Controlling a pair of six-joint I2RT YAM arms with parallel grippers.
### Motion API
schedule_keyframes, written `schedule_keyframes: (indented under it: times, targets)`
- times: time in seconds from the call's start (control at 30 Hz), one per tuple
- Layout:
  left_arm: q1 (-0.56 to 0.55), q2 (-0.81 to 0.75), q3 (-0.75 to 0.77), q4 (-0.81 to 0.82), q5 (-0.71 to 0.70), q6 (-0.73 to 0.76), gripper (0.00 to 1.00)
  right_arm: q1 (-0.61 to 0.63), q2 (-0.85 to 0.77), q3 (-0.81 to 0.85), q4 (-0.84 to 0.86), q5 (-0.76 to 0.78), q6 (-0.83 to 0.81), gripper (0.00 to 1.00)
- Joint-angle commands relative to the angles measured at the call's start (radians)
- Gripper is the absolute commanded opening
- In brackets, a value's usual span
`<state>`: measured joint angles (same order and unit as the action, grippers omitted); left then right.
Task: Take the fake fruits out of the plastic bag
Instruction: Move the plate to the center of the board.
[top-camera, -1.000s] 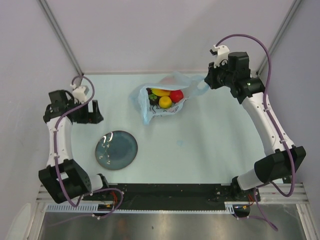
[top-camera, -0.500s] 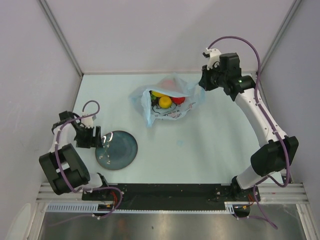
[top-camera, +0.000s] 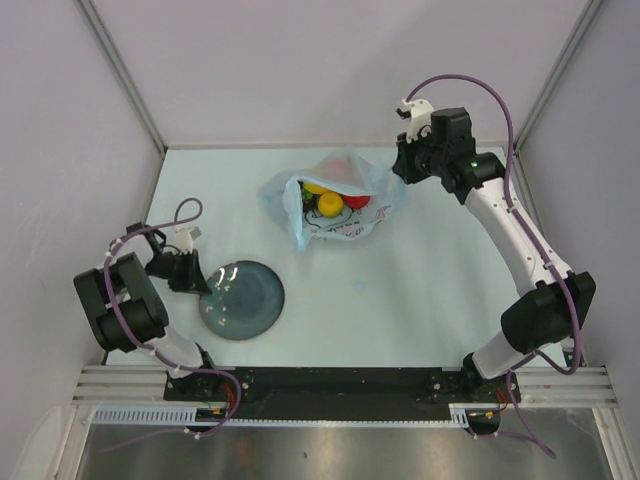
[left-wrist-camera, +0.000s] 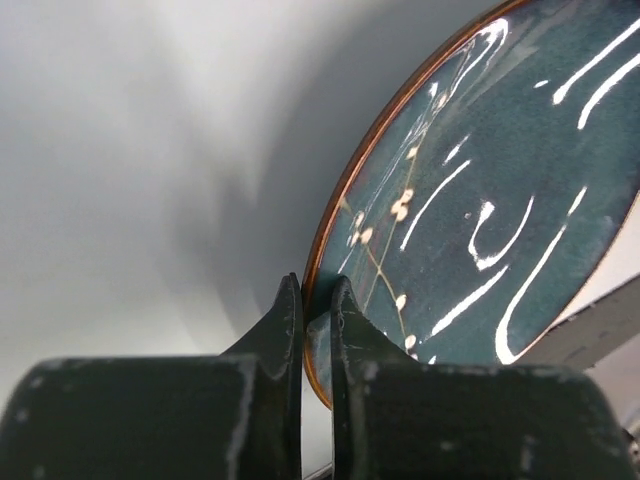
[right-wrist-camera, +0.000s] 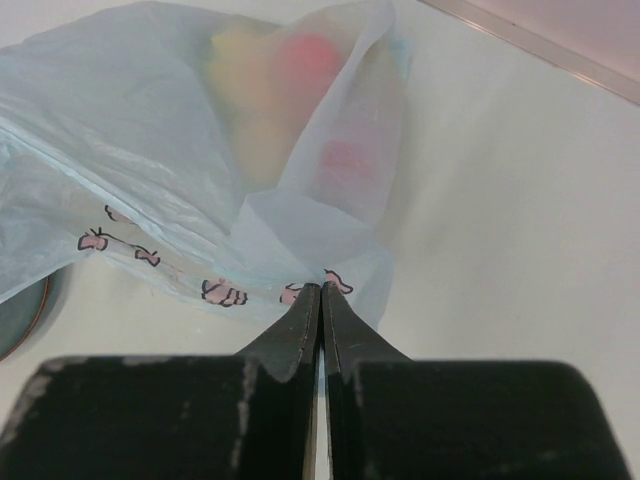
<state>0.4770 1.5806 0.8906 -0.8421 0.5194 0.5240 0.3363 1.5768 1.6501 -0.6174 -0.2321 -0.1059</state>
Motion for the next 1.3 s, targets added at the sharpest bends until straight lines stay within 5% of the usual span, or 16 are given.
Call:
schedule_keyframes:
  times: [0.0,0.4,0.53,0.77,0.93,1.2,1.23,1.27]
  targets:
    - [-0.090,0.045,0.027,0.024,0.039,0.094,0.02,-0.005,-0.044,-0.015,0.018,0.028,-0.028,0.03]
    - [-0.524,0.116,0.054,0.093,0.118,-0.010,0.00,-0.036,-0.072,-0.035,0.008,0.040,-0.063,0.02]
    - [-0.544,0.222,0.117,0.158,0.322,-0.258,0.00,-0.054,-0.054,-0.021,-0.002,0.048,-0.072,0.02]
    - [-0.653,0.229,0.047,0.518,0.421,-0.653,0.00,-0.059,-0.037,0.001,-0.001,0.042,-0.072,0.02]
    - [-0.793,0.258,0.060,0.506,0.421,-0.654,0.00,-0.056,-0.032,-0.018,-0.004,0.034,-0.069,0.01]
    - [-0.824,0.262,0.056,0.485,0.374,-0.641,0.00,-0.046,0.003,-0.003,0.001,0.022,-0.063,0.01]
    - [-0.830,0.263,0.062,0.471,0.366,-0.636,0.04,-0.043,0.008,0.000,0.002,0.020,-0.058,0.01]
    - [-0.834,0.263,0.073,0.465,0.360,-0.633,0.20,-0.040,0.015,0.005,0.004,0.019,-0.058,0.01]
